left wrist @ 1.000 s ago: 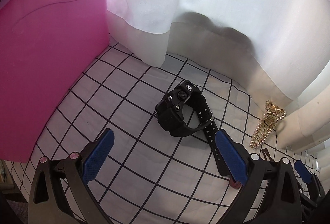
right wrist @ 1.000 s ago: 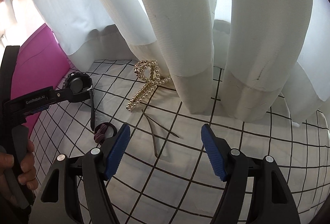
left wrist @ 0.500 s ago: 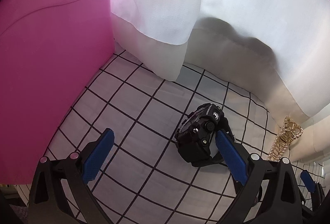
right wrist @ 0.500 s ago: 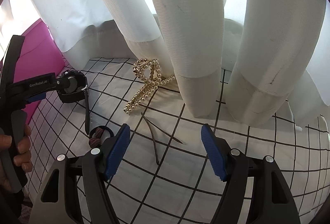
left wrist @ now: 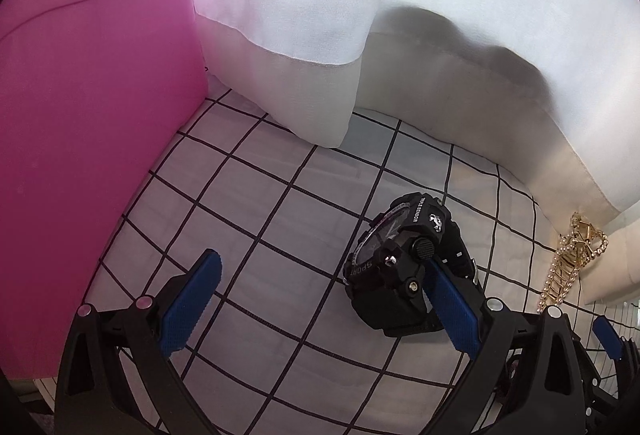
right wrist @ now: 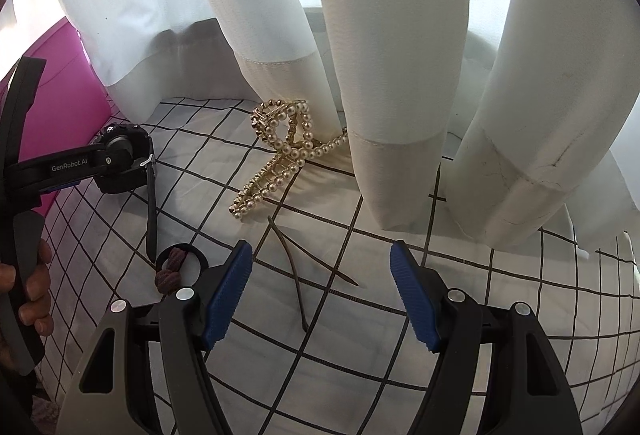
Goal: Organize jewelry
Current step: 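Grasp the black watch with the left tool while the right tool grasps the dark hairpin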
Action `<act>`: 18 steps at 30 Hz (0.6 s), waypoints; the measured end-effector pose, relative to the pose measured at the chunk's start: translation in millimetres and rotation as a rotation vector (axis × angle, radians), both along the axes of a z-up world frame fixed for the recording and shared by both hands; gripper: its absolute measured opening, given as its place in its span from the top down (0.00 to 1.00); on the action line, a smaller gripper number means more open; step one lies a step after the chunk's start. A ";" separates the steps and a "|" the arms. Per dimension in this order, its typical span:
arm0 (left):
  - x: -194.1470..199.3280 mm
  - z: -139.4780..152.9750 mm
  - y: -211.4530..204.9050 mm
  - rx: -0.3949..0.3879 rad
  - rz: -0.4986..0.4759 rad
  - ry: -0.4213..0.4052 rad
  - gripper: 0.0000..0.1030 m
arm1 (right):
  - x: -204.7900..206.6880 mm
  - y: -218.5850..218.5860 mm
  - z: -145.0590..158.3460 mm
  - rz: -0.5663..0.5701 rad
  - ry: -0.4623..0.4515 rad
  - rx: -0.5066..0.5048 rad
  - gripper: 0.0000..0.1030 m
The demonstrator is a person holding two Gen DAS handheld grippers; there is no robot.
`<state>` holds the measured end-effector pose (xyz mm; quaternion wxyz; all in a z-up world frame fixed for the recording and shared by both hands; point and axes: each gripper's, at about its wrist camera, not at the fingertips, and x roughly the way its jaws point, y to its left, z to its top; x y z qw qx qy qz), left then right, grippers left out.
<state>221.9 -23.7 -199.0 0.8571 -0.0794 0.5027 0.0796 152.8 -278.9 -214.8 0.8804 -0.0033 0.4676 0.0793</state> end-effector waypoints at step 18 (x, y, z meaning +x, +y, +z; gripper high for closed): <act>25.9 -18.1 -8.0 0.009 -0.026 0.007 0.05 | 6.1 10.9 -18.0 0.015 -0.021 -0.076 0.34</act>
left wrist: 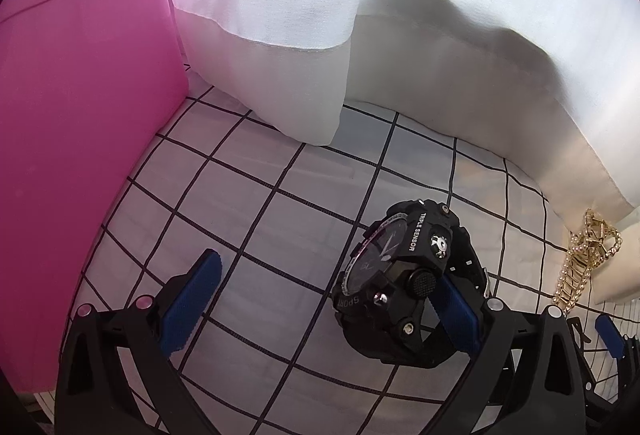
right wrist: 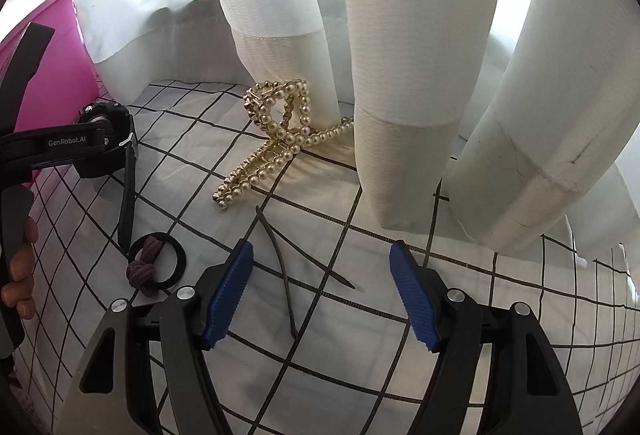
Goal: Organize jewelry
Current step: 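Grasp the black watch with the left tool while the right tool grasps the dark hairpin, then carry the watch and hairpin over the tub and open both tools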
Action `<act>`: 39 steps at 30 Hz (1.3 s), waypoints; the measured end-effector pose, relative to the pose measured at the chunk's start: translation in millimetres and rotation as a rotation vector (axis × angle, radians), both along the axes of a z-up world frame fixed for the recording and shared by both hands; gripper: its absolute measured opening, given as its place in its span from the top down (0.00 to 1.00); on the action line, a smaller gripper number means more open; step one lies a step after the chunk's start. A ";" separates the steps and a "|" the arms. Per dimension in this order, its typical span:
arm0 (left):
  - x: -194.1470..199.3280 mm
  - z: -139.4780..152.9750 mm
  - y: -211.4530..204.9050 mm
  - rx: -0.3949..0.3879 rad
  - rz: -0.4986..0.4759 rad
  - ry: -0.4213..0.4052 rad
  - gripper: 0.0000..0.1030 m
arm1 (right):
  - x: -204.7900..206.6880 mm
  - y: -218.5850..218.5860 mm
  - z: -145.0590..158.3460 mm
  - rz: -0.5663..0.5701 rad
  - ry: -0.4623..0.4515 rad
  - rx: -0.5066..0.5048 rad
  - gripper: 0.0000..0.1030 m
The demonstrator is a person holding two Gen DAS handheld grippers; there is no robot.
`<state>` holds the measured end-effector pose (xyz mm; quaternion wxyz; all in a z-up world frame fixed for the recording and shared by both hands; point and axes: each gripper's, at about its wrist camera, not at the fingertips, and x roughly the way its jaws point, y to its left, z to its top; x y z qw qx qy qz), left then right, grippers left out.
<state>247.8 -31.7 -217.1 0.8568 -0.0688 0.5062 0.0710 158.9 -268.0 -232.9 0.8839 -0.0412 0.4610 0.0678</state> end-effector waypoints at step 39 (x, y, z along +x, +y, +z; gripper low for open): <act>-113.5 91.2 -10.1 -0.077 -0.078 -0.125 0.72 | -62.2 -5.0 78.3 0.148 -0.099 0.098 0.85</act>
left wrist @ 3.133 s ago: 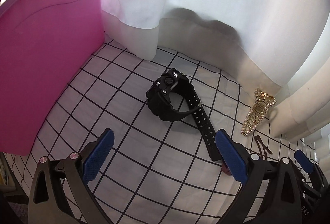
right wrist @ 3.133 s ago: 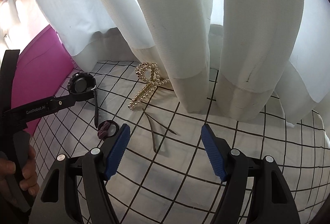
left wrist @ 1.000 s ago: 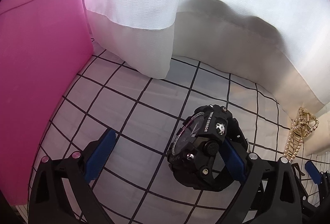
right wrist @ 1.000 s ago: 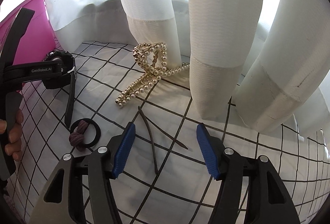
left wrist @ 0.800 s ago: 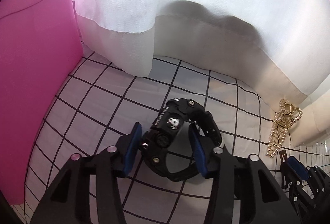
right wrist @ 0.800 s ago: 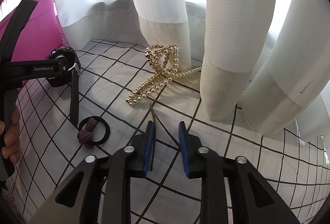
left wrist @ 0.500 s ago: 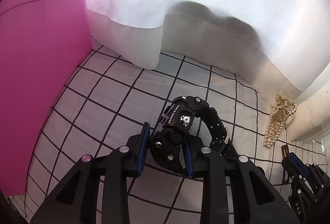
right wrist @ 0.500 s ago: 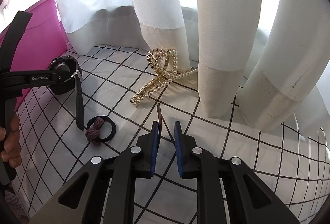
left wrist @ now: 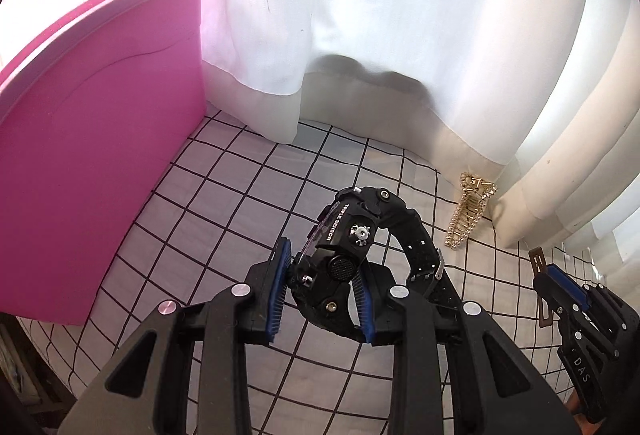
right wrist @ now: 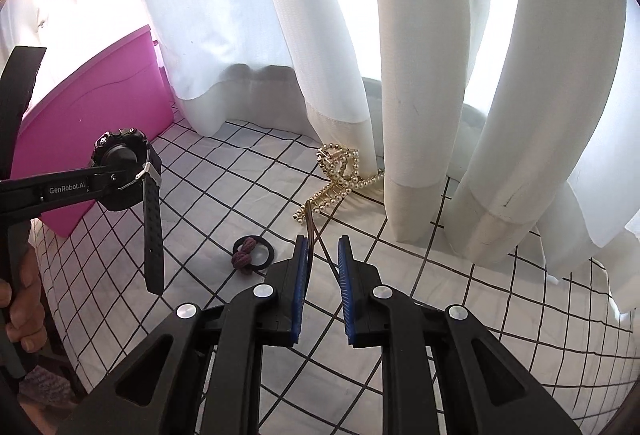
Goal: Organize jewelry
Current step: 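Carry the watch and hairpin over the tub and open both tools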
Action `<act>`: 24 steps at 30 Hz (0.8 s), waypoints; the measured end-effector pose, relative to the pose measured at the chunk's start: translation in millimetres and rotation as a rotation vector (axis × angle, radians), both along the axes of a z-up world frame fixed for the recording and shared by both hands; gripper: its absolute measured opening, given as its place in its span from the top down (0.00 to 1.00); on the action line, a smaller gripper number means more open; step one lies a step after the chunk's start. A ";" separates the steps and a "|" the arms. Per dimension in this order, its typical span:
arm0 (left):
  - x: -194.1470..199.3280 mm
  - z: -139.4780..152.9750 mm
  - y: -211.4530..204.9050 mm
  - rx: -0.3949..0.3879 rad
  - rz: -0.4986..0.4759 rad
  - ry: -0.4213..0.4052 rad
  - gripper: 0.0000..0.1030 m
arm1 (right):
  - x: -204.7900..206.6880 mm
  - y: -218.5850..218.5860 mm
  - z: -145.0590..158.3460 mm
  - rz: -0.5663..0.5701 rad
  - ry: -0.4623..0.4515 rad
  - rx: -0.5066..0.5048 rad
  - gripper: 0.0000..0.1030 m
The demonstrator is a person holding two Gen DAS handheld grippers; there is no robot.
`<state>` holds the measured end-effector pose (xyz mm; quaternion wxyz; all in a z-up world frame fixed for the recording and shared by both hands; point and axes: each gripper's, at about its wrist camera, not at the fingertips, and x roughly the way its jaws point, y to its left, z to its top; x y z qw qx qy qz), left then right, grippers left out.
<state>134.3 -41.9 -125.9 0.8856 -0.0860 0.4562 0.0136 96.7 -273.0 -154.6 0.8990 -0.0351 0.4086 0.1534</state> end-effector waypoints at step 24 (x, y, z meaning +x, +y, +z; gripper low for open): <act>-110.2 166.5 93.0 0.045 0.265 -0.249 0.72 | -15.2 98.3 145.3 0.352 -0.226 0.133 0.85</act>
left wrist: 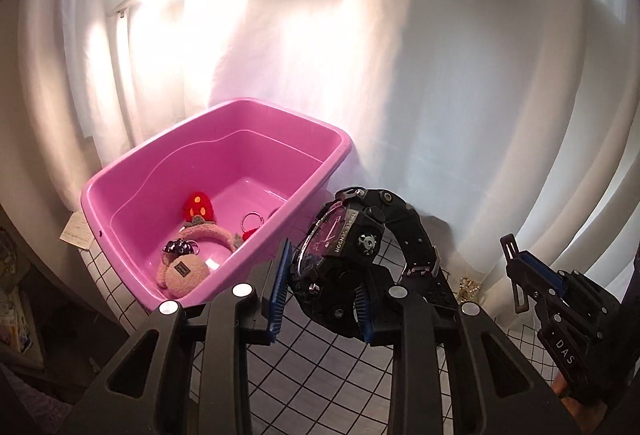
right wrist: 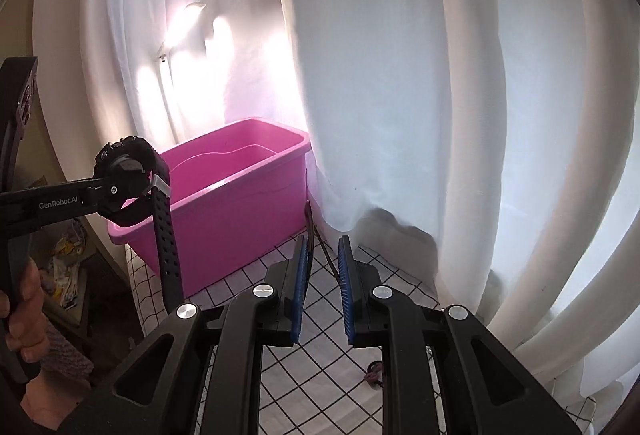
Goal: Organize jewelry
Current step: 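Carry the watch and hairpin over the tub and open both tools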
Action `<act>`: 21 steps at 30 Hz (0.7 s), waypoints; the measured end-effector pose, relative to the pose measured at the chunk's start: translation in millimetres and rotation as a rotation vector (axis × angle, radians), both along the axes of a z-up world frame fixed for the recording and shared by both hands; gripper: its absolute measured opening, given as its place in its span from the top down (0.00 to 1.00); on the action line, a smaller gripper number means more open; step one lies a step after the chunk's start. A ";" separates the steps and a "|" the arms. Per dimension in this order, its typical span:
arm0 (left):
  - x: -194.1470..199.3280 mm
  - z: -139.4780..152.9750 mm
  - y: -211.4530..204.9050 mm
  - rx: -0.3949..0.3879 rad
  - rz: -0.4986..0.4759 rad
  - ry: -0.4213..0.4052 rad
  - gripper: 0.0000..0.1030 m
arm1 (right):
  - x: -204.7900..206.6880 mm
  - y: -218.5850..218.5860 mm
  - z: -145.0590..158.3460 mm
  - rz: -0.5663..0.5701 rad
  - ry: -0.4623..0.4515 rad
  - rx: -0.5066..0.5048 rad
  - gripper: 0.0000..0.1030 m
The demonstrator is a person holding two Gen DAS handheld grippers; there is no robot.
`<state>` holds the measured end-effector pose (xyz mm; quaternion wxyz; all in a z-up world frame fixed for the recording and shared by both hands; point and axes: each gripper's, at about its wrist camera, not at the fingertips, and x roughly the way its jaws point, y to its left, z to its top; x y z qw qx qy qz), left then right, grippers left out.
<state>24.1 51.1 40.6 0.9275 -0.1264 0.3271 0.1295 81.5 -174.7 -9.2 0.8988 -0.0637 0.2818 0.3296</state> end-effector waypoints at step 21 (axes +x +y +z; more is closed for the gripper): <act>68.8 -48.7 201.5 -0.046 0.138 0.200 0.72 | 117.4 265.1 5.9 0.227 0.149 -0.081 0.85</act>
